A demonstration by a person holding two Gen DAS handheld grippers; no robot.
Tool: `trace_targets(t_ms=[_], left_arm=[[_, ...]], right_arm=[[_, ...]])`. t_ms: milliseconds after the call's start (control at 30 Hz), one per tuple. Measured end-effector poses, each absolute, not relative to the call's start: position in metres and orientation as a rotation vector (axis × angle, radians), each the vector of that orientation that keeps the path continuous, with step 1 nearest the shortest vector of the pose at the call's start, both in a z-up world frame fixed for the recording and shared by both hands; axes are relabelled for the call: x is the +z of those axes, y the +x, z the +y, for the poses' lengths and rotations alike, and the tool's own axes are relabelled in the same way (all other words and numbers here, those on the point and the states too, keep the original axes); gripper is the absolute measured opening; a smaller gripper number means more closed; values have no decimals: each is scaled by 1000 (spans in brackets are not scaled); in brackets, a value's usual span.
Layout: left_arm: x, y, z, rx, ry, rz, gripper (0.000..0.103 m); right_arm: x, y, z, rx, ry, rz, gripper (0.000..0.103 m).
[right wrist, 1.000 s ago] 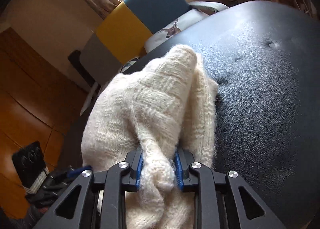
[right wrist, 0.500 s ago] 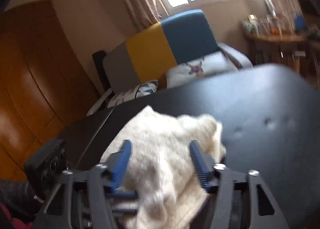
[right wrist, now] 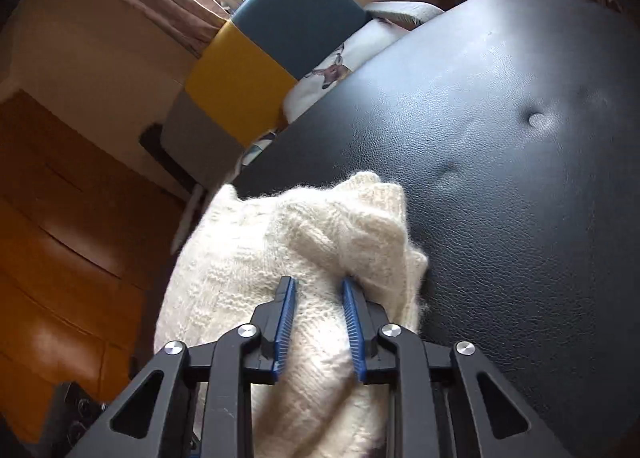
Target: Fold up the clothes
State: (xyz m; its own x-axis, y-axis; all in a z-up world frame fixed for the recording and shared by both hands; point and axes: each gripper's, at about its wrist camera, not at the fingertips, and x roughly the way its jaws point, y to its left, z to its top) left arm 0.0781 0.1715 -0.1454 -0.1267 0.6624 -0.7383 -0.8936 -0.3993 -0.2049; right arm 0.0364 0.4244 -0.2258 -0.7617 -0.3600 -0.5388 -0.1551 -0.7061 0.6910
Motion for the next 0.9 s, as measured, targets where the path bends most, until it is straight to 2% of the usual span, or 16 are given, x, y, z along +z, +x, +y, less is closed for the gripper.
trace_targets(t_ms=[167, 333, 367, 533, 633, 700, 733, 800, 900], left_arm=[[-115, 78, 164, 1756, -867, 247, 24], [-129, 106, 186, 1682, -863, 328, 23], [-132, 111, 191, 1667, -863, 344, 23], [-141, 129, 199, 1625, -853, 368, 25], [-139, 128, 190, 1627, -864, 328, 25], [-136, 134, 181, 1624, -847, 346, 25], [-135, 137, 174, 1623, -844, 351, 25], [-133, 143, 159, 1621, -838, 360, 25], [-127, 130, 127, 1670, -877, 287, 25]], right_arm=[[-216, 33, 417, -2648, 1058, -1051, 23], [-195, 29, 412, -2672, 1097, -974, 24], [-187, 29, 411, -2672, 1105, -963, 26], [-144, 48, 387, -2558, 1002, -742, 29], [-147, 58, 366, -2438, 1034, -677, 29], [-169, 60, 358, -2425, 1181, -636, 28], [-184, 61, 355, -2415, 1268, -622, 26], [-203, 68, 359, -2439, 1279, -609, 7], [-213, 72, 372, -2480, 1233, -735, 1]])
